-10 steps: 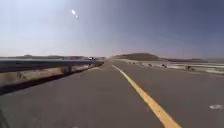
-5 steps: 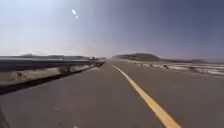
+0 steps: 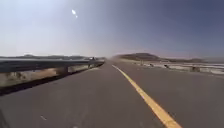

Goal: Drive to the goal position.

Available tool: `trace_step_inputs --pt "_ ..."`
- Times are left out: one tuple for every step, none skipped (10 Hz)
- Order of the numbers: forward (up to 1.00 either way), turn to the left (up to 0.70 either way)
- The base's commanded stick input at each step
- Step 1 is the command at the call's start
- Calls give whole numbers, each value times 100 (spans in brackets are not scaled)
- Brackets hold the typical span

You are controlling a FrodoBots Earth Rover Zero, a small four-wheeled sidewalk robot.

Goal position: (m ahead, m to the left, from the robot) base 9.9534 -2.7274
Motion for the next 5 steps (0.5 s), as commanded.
trace_step_inputs --pt "50 0" --pt "50 0" --pt "50 0" --pt "50 0" --pt "50 0"
